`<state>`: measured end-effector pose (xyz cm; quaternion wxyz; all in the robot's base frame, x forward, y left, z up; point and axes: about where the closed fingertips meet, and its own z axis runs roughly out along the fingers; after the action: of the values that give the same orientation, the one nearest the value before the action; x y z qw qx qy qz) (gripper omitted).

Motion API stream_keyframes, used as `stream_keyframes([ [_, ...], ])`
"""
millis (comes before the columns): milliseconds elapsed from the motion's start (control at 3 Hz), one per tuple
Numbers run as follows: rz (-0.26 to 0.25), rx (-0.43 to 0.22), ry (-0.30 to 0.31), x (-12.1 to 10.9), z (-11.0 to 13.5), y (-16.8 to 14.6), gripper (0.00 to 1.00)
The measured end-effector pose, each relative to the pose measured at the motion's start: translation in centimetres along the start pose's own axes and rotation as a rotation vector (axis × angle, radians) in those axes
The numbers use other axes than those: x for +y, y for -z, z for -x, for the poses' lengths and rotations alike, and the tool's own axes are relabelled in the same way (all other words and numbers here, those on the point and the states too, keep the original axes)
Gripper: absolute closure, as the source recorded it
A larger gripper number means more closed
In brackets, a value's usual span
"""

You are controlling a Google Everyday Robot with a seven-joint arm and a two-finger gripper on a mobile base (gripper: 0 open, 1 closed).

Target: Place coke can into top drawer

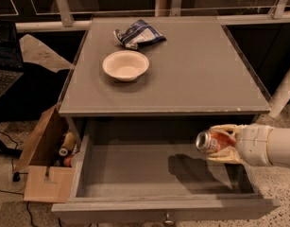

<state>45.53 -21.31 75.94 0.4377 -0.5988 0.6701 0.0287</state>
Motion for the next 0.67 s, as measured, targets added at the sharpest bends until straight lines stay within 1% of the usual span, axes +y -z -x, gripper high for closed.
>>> stream_keyframes([
  [333,-0.006,-0.011,-0.023,0.18,-0.83,-0.27,1.0],
  [667,0.045,-0.046,-0.042,0.67,-1.16,-1.03,1.0],
])
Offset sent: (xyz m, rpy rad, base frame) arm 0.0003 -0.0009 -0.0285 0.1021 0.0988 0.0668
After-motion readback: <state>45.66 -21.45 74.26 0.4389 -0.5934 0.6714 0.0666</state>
